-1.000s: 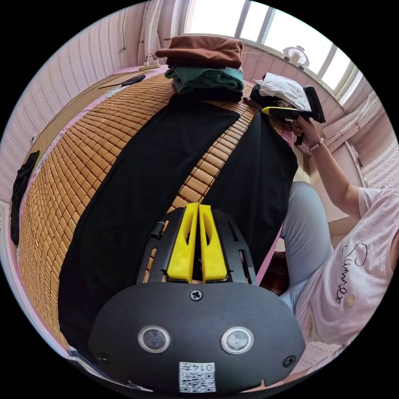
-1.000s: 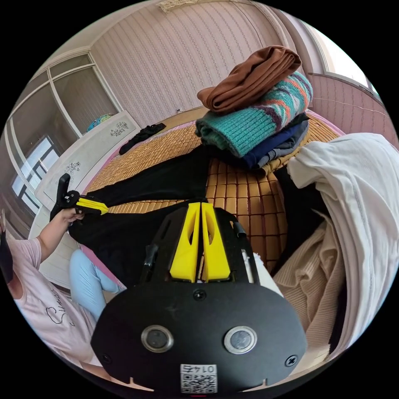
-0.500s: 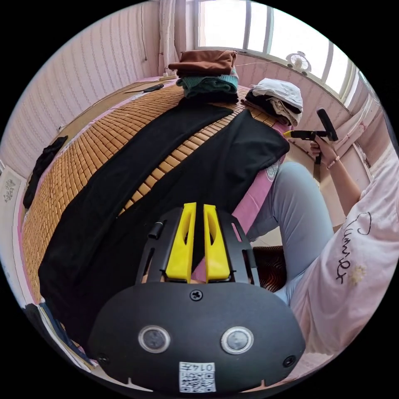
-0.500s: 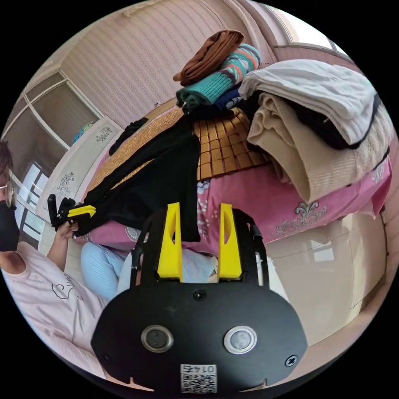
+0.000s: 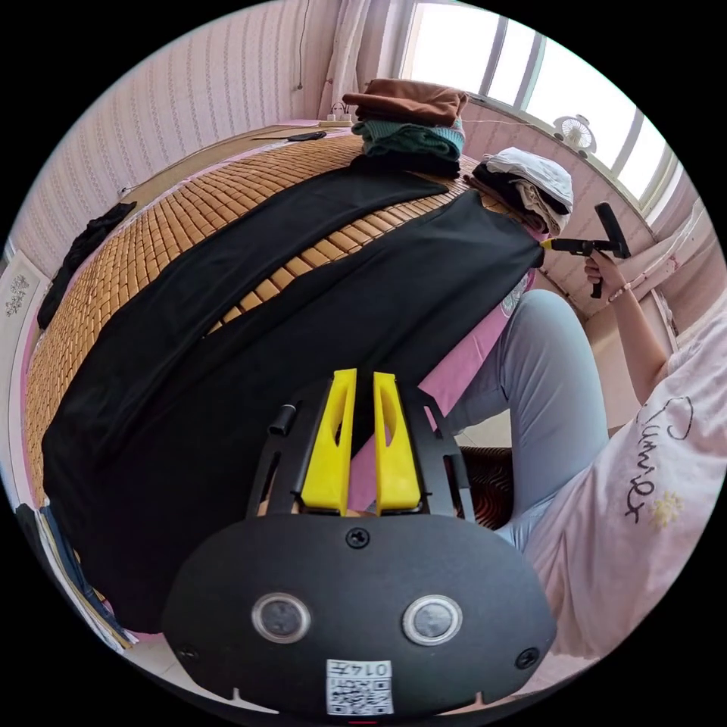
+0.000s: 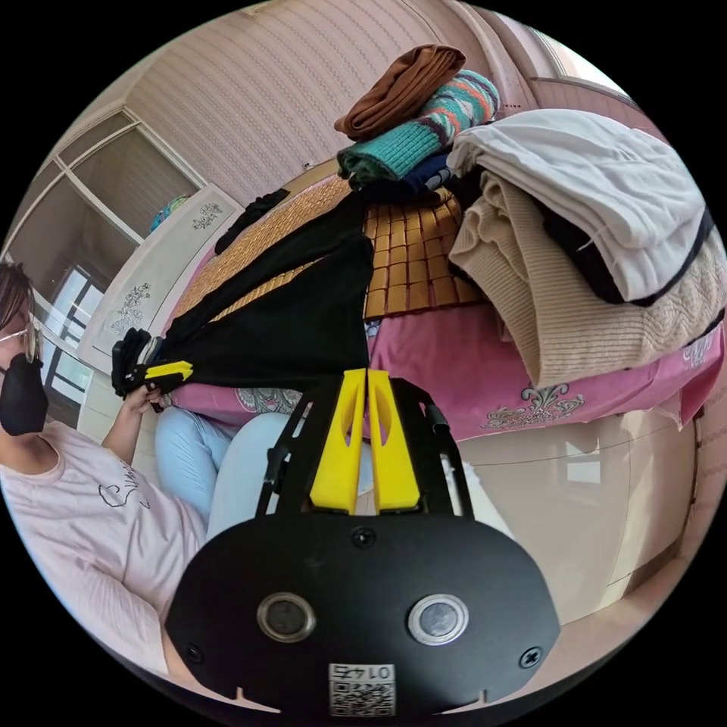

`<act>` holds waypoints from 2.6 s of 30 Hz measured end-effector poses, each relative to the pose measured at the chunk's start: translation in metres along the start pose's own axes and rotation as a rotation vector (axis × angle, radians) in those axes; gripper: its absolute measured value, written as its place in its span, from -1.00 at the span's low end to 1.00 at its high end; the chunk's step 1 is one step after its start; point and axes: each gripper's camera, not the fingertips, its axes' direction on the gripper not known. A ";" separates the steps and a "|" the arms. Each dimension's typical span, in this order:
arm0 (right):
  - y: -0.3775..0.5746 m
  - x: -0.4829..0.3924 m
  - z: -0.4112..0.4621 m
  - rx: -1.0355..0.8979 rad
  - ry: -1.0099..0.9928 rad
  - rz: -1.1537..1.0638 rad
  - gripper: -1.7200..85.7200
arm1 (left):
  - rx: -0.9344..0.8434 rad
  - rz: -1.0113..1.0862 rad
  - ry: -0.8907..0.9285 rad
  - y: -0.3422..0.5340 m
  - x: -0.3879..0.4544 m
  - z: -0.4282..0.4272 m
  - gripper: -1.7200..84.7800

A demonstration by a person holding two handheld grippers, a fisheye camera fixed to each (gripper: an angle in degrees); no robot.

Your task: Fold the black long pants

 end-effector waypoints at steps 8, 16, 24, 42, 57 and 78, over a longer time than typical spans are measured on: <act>-0.007 -0.040 0.001 -0.025 0.130 -0.005 -0.97 | 0.097 -0.106 -0.159 0.042 -0.021 -0.056 -0.86; -0.045 -0.176 0.068 -0.048 0.097 -0.415 -0.97 | 0.102 -0.207 -0.116 0.090 -0.030 -0.054 -0.87; -0.060 -0.311 0.152 -0.158 -0.053 -0.709 -0.97 | 0.202 -0.236 -0.139 0.135 -0.025 -0.073 -0.97; 0.005 -0.353 0.153 -0.237 0.048 -0.633 -0.95 | 0.331 -0.510 -0.189 0.302 -0.081 -0.170 -0.92; 0.014 -0.251 0.060 0.080 -0.006 -0.168 -0.86 | 0.642 -1.083 -0.188 0.519 -0.207 -0.243 -0.82; 0.112 -0.044 -0.016 0.322 0.042 0.420 -0.73 | 0.592 -1.184 -0.125 0.538 -0.252 -0.239 -0.72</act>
